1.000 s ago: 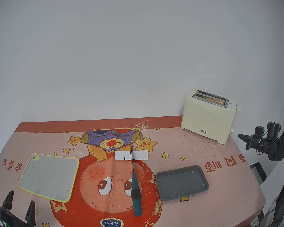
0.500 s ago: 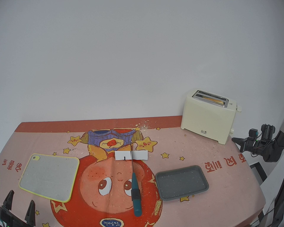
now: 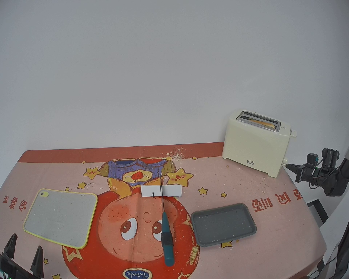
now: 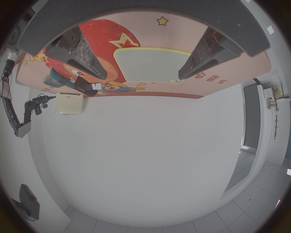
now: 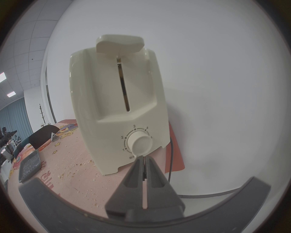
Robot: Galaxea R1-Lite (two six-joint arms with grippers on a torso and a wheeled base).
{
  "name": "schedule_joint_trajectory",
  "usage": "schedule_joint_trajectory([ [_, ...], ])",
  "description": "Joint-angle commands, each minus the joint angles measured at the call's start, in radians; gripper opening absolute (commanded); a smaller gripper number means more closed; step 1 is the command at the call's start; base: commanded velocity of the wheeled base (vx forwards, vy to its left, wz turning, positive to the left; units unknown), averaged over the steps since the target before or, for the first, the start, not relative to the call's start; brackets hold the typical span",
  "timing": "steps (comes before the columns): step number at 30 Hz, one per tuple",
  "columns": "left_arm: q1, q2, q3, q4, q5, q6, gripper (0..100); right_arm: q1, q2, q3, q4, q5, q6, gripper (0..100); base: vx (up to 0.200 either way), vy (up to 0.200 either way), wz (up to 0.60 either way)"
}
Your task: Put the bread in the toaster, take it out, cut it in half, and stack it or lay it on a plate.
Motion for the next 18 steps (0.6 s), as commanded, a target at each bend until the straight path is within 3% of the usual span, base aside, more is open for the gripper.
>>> schedule_joint_trajectory([
  [1, 0.0, -0.009, 0.018, 0.0, 0.001, 0.0, 100, 0.005, -0.002, -0.002, -0.001, 0.001, 0.0, 0, 0.0, 0.0, 0.0],
  [18, 0.0, -0.009, 0.018, 0.0, 0.001, 0.0, 100, 0.02, 0.0, -0.002, -0.001, -0.007, 0.0, 0, 0.0, 0.0, 0.0],
])
